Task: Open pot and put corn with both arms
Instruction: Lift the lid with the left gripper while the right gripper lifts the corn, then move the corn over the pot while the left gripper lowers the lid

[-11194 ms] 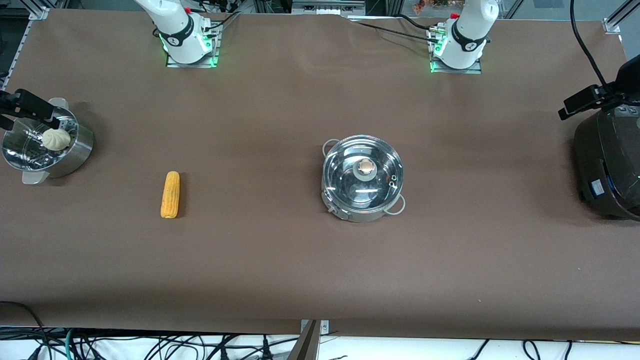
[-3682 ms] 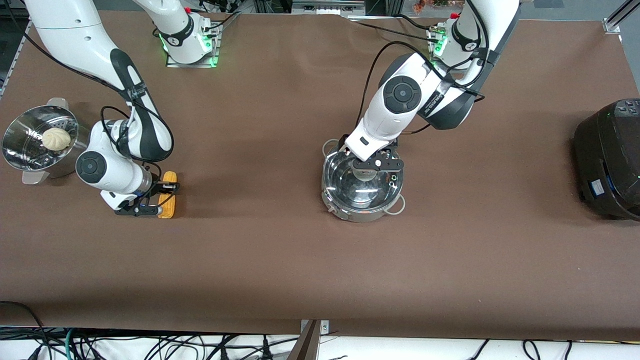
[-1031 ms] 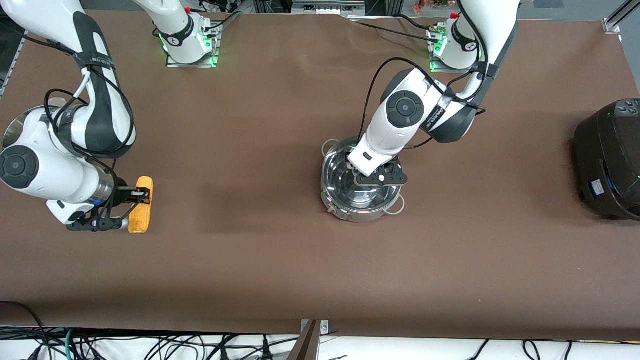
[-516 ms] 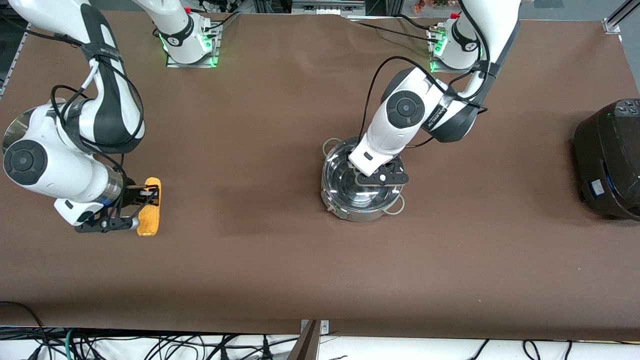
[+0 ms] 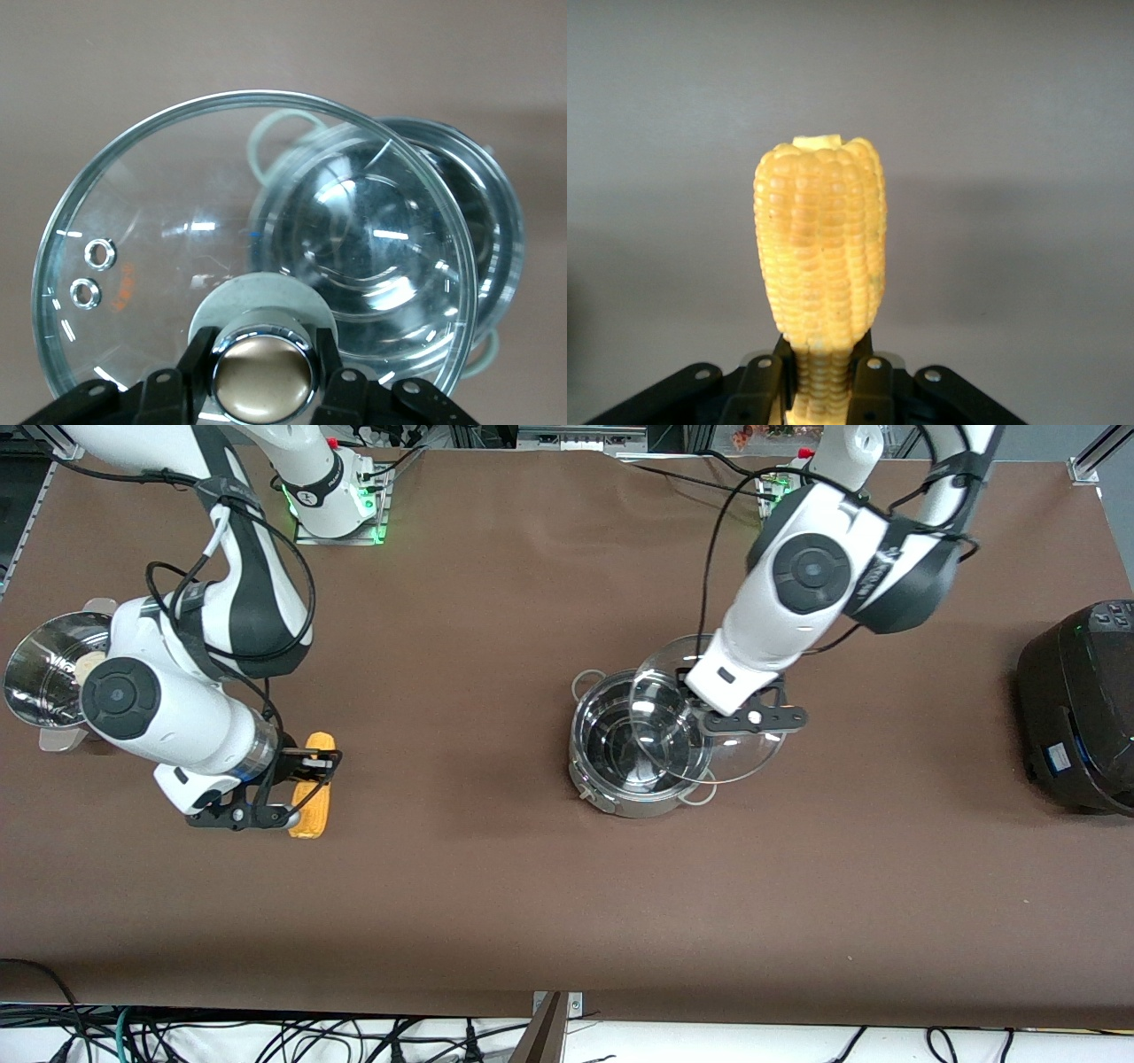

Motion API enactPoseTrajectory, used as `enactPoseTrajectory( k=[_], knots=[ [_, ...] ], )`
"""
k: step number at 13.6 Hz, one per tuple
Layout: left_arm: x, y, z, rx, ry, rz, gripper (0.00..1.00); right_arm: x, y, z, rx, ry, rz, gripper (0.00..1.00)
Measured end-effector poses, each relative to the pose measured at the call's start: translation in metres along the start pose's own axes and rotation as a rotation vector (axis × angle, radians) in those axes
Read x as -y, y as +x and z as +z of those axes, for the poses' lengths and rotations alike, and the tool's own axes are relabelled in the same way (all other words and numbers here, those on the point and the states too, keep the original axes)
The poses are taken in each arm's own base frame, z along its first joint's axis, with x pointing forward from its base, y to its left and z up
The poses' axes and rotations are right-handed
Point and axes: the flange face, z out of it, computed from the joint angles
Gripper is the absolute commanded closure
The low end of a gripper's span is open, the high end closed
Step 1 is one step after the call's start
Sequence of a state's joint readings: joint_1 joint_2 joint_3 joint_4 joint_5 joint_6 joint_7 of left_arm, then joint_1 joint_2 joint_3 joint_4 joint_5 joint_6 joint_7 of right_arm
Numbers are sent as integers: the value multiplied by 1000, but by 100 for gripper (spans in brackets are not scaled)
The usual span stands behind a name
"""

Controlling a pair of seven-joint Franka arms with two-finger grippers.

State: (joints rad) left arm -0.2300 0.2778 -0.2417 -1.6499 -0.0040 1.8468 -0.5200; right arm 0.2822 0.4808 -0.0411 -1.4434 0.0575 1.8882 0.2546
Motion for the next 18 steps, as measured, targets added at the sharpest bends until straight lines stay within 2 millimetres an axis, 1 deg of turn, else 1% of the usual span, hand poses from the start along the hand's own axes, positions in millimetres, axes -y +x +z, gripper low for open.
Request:
enactPoseTrajectory(
  k=[2,3,5,7,9,11,13,15,17,18],
  knots=[
    [39,17,-4,1,-6,32,100,35,-9,-3,-3,13,39,100],
    [60,25,-1,7,-3,58,100,55,-15,-8,-8,27,67,100],
    [104,38,12,31,8,124,100,99,-28,-19,-13,68,133,100],
    [148,47,25,56,16,172,100,147,-43,-29,-11,117,187,100],
    [189,53,37,70,20,207,100,193,-57,-38,-21,150,176,100],
    [221,56,53,66,16,231,100,237,-75,-41,-45,149,118,100],
    [244,56,72,49,17,256,100,277,-94,-32,-63,128,61,100],
    [267,55,100,21,23,281,100,314,-110,-15,-70,112,47,100],
    [286,54,130,-5,33,296,100,343,-123,4,-76,98,21,100],
    [290,54,141,-7,36,300,100,355,-129,11,-80,93,5,100]
  ],
)
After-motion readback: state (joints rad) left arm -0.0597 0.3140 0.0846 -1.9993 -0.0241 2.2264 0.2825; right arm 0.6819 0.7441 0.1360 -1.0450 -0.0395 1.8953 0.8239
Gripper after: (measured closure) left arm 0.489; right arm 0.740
